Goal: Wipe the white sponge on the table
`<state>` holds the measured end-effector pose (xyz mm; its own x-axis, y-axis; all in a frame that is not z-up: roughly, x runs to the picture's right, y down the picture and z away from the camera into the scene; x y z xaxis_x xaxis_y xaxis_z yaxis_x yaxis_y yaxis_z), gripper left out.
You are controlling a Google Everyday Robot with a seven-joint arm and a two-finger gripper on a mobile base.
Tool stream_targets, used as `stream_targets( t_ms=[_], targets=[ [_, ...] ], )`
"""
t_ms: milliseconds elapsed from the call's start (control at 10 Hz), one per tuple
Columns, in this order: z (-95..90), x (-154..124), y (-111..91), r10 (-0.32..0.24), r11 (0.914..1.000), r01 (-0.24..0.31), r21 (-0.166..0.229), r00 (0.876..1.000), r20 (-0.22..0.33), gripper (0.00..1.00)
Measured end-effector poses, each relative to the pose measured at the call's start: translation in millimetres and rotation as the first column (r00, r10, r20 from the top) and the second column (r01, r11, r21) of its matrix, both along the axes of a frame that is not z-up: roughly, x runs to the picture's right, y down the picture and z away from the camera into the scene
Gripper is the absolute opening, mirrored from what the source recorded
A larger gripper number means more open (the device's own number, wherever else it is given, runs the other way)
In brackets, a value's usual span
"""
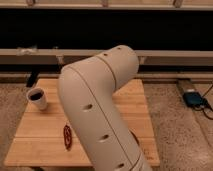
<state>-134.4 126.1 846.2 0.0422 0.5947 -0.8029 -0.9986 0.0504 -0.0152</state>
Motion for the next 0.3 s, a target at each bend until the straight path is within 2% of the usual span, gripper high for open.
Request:
stream_targets(
  t_ms=[300],
  targets=[
    [-0.3,-1.6,0.3,-0.001,1.0,0.001,0.0,1.0,0.002,0.8]
  ],
)
